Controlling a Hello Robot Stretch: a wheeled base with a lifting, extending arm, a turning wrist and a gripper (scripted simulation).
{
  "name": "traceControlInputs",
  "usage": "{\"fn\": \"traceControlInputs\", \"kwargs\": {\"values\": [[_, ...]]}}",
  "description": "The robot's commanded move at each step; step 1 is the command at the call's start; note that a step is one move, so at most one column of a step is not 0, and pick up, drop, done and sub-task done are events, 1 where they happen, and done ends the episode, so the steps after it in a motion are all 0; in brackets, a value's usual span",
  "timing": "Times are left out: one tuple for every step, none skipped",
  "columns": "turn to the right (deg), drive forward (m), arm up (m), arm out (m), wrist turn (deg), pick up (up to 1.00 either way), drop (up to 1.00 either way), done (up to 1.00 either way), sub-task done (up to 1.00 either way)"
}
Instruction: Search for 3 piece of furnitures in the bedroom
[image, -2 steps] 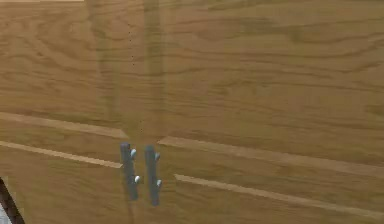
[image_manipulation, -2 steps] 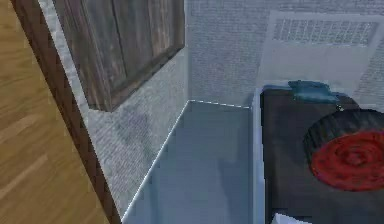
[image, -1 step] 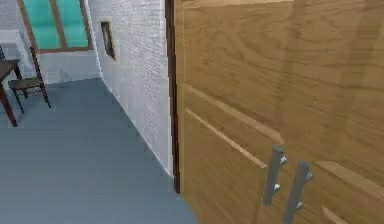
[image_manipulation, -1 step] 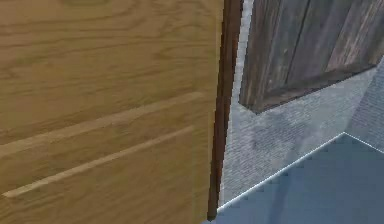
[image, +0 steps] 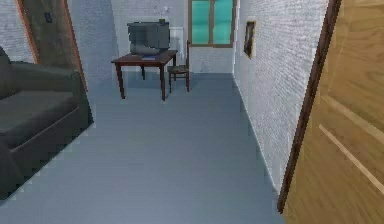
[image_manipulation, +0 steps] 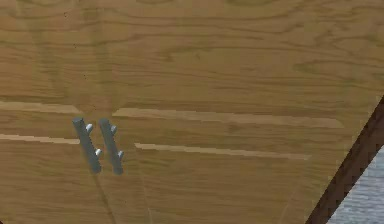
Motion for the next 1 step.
{"fn": "traceControlInputs", "kwargs": {"values": [[0.0, 0.15, 0.00, 0.00, 0.0, 0.00, 0.00, 0.00, 0.00]]}}
